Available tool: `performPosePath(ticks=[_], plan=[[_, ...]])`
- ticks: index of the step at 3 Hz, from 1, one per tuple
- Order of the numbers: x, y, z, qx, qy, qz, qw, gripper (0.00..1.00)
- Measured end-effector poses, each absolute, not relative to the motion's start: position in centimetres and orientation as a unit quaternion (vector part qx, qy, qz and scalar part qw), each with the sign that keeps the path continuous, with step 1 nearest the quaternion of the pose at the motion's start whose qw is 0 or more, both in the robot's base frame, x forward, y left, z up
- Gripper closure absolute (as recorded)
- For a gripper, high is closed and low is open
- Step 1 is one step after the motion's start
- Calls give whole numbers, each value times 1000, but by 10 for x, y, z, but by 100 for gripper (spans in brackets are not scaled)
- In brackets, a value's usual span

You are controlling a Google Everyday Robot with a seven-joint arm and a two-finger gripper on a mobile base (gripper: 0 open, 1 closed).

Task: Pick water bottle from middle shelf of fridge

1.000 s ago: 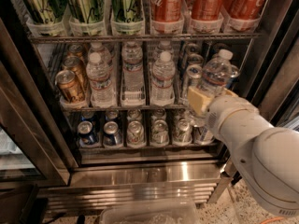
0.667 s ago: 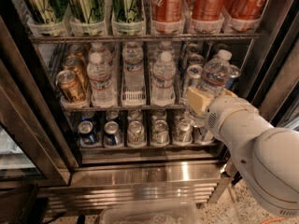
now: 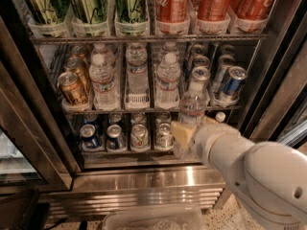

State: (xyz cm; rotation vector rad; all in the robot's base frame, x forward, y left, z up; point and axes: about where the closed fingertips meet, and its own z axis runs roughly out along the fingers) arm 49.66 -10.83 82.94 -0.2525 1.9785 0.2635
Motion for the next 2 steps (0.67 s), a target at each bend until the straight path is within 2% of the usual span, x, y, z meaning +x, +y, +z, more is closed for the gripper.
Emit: performPosePath(ticks=[1,2], plan=[[465,-98,779,-149,857,137,473,100],[466,-76,767,-188,858,170,447,100]])
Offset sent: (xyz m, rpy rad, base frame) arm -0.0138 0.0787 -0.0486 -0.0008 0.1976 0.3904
